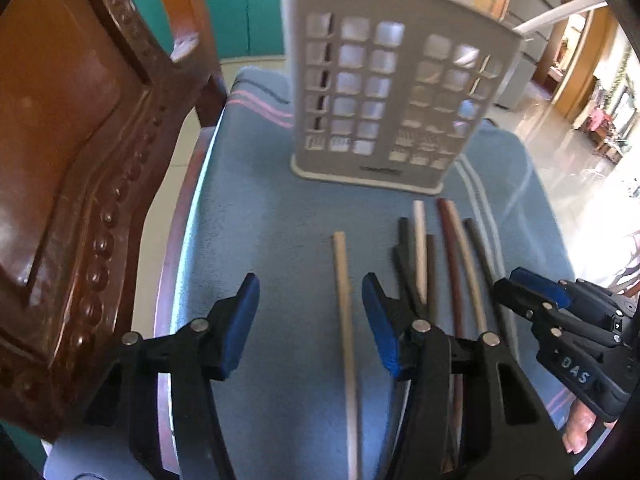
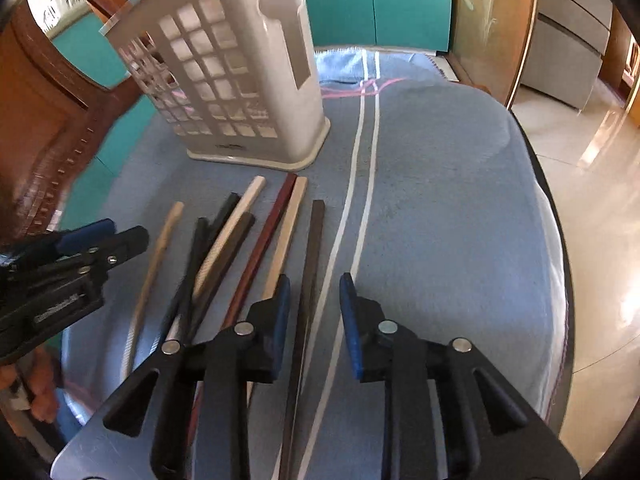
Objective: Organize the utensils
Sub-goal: 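Carry the dark chopstick in the right tool toward the caddy while the left tool grasps a light chopstick, then lower both held chopsticks into the white caddy and open both tools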
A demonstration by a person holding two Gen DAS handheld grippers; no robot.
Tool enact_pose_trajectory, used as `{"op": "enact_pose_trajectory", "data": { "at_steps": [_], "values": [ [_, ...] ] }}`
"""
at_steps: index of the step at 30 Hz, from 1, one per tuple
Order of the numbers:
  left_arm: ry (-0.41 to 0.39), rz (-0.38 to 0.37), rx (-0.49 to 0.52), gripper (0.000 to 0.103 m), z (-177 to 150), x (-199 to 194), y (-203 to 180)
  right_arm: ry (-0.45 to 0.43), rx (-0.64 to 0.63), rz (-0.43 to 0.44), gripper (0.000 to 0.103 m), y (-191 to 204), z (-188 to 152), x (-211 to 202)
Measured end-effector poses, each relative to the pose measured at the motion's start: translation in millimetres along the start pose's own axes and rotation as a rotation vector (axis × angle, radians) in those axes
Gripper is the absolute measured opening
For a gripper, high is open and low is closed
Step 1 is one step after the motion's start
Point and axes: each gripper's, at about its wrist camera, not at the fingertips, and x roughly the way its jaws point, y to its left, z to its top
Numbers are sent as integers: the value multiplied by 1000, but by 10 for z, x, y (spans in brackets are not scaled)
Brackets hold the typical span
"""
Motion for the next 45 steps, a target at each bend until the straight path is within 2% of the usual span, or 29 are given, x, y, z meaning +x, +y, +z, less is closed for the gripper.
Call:
{"op": "enact_pose_trajectory", "data": {
  "at_steps": [5, 9, 10, 11, 12, 13, 15, 18, 23, 34, 37, 40, 45],
  "values": [
    [57, 44, 22, 51, 94, 207, -61, 8, -78, -97, 26, 138, 107, 123],
    [83, 73, 54, 52, 84, 324, -190, 11, -90, -119, 25, 174, 134, 145],
    [73, 88, 61, 51, 71, 329, -238, 10, -90, -114, 14, 169, 133, 147],
    [70, 87, 59, 45, 70, 332, -252, 10, -89, -97, 9, 160, 129, 148],
    [69, 62, 50, 33, 68, 334, -262, 12, -84, -84, 8, 155, 123, 139],
    [68, 47, 52, 28, 61, 323, -286, 13, -76, -68, 7, 147, 118, 129],
    [58, 43, 86, 9, 30, 300, -386, -2, -61, -31, 6, 120, 101, 56],
    [59, 18, 84, 8, 2, 251, -449, -71, -48, -12, 6, 66, 123, -187],
    [-22, -16, 82, 8, 20, -121, -485, -187, -47, 22, 7, 27, 191, -784],
    [-274, -134, 53, 8, 171, -1450, -314, -388, -61, 120, 7, 78, 255, -1935],
    [-346, -171, 48, 8, 275, -1824, -243, -455, -78, 157, 7, 182, 403, -2208],
    [-422, -199, 51, 8, 448, -2181, -183, -534, -92, 156, 7, 292, 662, -2429],
    [-570, -189, 28, 8, 970, -2705, -102, -646, -89, 169, 7, 432, 1140, -2659]
  ]
}}
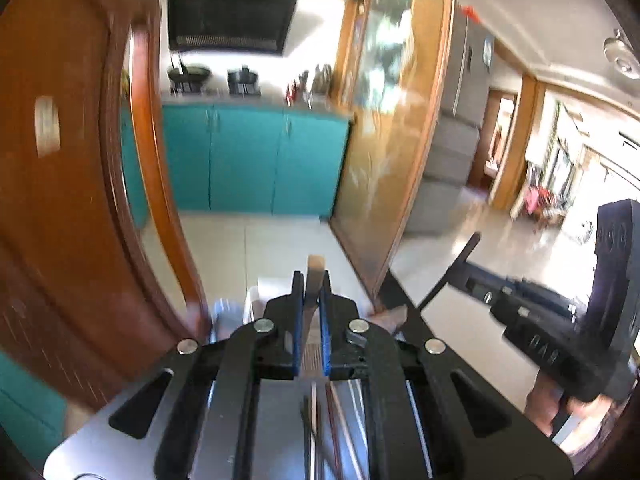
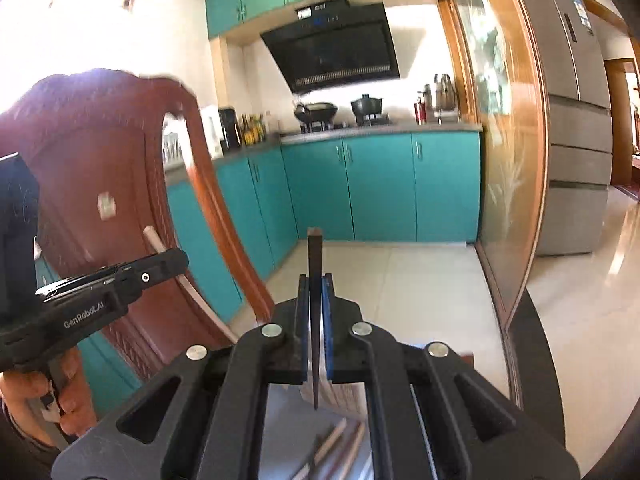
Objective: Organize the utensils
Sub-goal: 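Lower both held chopsticks into the white caddy and open both tools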
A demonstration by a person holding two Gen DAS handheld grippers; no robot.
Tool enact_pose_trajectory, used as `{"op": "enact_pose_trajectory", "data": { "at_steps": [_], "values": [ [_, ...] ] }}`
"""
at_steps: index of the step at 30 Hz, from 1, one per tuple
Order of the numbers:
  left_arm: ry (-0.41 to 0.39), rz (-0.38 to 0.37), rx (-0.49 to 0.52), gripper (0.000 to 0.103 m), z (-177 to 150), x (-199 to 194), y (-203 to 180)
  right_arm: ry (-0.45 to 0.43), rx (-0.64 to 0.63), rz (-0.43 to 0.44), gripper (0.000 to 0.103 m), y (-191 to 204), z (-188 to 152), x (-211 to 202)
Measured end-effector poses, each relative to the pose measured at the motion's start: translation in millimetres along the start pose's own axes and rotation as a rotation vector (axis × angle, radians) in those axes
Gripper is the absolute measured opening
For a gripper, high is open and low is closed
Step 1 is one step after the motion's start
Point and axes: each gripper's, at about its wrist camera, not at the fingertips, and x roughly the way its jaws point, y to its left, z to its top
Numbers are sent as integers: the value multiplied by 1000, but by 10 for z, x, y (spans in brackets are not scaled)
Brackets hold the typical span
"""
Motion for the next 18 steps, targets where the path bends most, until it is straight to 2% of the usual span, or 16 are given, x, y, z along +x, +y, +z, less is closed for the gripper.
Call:
{"op": "enact_pose_trajectory", "data": {
  "at_steps": [3, 9, 14, 18],
  "values": [
    [-49, 19, -35, 8, 310, 41, 39, -49, 0, -29, 7, 18, 171, 98],
    [-93, 65, -88, 8, 564, 245, 107, -72, -11, -109, 7, -52, 201, 370],
    [-132, 99, -90, 8, 581, 476, 61, -42, 7, -109, 7, -158, -27, 611],
    [-157, 131, -53, 8, 396, 763, 11, -7, 0, -92, 7, -179, -274, 711]
  ]
}}
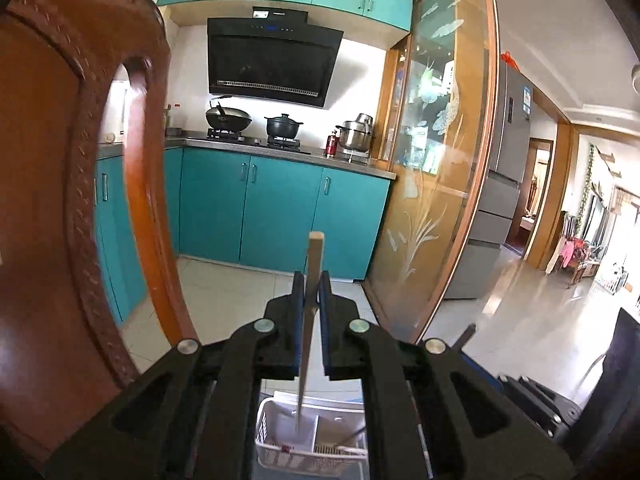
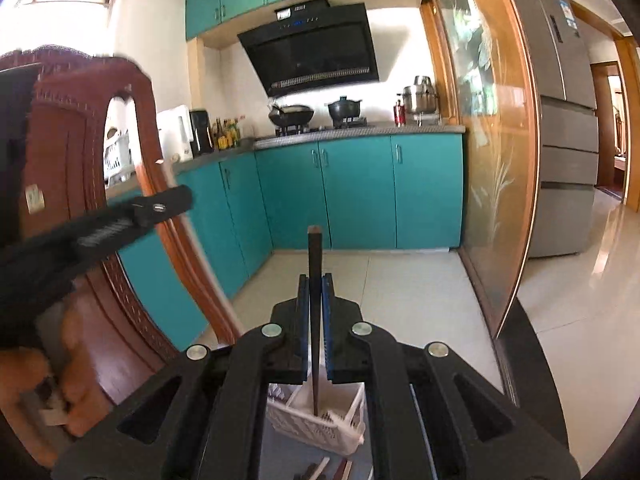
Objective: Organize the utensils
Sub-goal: 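Lower both held chopsticks into the white caddy and open both tools, then move both open tools back over the chopsticks on the cloth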
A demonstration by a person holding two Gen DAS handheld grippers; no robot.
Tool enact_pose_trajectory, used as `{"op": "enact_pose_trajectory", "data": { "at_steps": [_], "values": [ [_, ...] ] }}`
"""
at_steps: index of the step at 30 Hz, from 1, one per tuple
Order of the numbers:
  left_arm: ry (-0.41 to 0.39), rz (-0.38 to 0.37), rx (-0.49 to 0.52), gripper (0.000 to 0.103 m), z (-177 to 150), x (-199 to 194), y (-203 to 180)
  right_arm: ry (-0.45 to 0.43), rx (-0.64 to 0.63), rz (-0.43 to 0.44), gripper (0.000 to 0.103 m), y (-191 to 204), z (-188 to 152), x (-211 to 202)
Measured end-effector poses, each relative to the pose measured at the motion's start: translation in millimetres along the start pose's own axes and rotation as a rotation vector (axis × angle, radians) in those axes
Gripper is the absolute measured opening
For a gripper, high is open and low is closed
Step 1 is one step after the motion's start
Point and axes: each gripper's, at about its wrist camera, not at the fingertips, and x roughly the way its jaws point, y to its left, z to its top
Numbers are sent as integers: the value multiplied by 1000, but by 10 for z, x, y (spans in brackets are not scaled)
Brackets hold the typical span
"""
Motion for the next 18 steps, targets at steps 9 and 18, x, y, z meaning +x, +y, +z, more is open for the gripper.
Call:
{"op": "enact_pose_trajectory", "data": {
  "at_steps": [9, 18],
  "values": [
    [117, 32, 33, 8, -597, 343, 20, 41, -8, -20, 13, 3, -376, -62],
    [115, 9, 43, 18, -1048, -153, 94, -92, 10, 34, 44, -51, -537, -853]
  ]
}}
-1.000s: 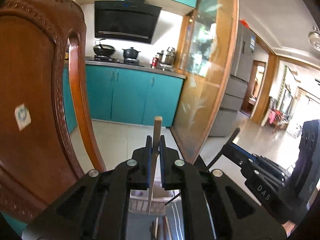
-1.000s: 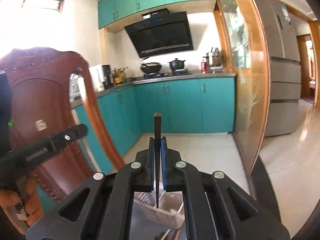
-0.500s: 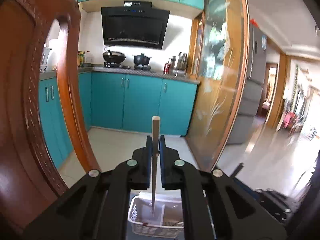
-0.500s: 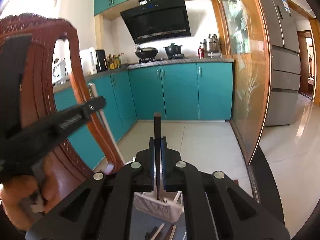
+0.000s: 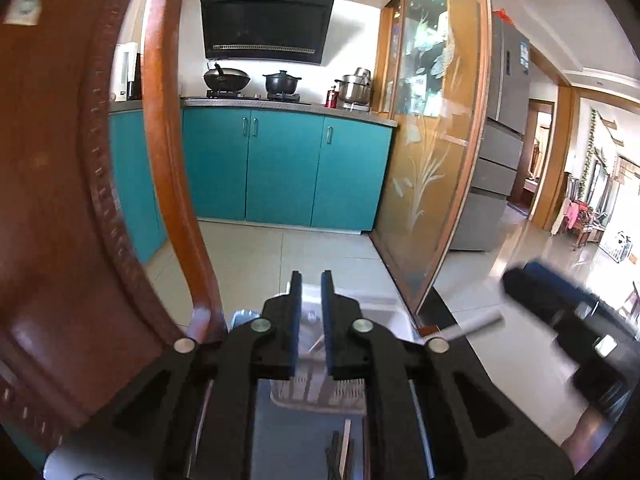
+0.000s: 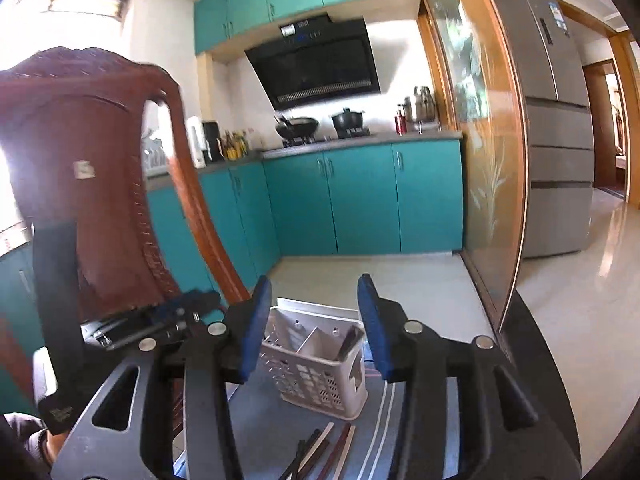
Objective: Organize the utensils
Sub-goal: 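Move both open tools back over the chopsticks on the cloth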
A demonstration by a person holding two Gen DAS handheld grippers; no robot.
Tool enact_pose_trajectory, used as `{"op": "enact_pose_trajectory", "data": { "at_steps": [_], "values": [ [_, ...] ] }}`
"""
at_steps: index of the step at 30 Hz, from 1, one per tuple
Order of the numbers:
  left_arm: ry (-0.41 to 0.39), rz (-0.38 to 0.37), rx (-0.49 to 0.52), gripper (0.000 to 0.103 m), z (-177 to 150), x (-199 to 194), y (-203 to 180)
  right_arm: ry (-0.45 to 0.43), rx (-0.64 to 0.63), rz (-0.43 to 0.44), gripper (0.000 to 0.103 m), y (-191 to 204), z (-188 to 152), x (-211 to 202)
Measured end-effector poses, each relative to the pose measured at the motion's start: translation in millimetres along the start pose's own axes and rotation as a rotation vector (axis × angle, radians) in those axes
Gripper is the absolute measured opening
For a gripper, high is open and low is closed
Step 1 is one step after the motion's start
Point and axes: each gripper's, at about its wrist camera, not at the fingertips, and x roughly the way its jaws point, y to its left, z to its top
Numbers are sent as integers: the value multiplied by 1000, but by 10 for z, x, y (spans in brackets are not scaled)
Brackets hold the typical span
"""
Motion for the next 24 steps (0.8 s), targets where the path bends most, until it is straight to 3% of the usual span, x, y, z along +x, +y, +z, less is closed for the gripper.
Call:
{"op": "enact_pose_trajectory", "data": {
  "at_steps": [4, 6, 8, 10, 13, 17, 21, 23, 24],
  "values": [
    [-7, -18, 41, 32, -405, -361, 16, 13, 22, 15, 44, -87, -343, -316],
    [61, -19, 46, 32, -721, -438, 30, 136, 27, -2, 44, -144, -680, -223],
    [137, -36, 44, 32, -1024, -466, 40, 388, 10, -86, 44, -191, -1133, 139],
    [251, -61, 47, 32, -1422, -464, 32, 549, 12, -109, 44, -190, -1447, 396],
    [383, -85, 74, 33, -1888, -470, -1, 689, 47, -74, 44, -95, -1771, 681],
    [472, -114, 42, 38, -2229, -575, 53, 805, 33, -83, 49, 151, -2048, 985],
    [477, -127, 43, 39, -2382, -728, 101, 792, -34, -132, 51, 374, -2084, 1024],
    [468, -129, 43, 42, -2341, -751, 108, 789, -21, -132, 38, 394, -2117, 991],
    [465, -136, 36, 42, -2338, -774, 137, 789, -17, -133, 26, 418, -2133, 963]
  ]
}}
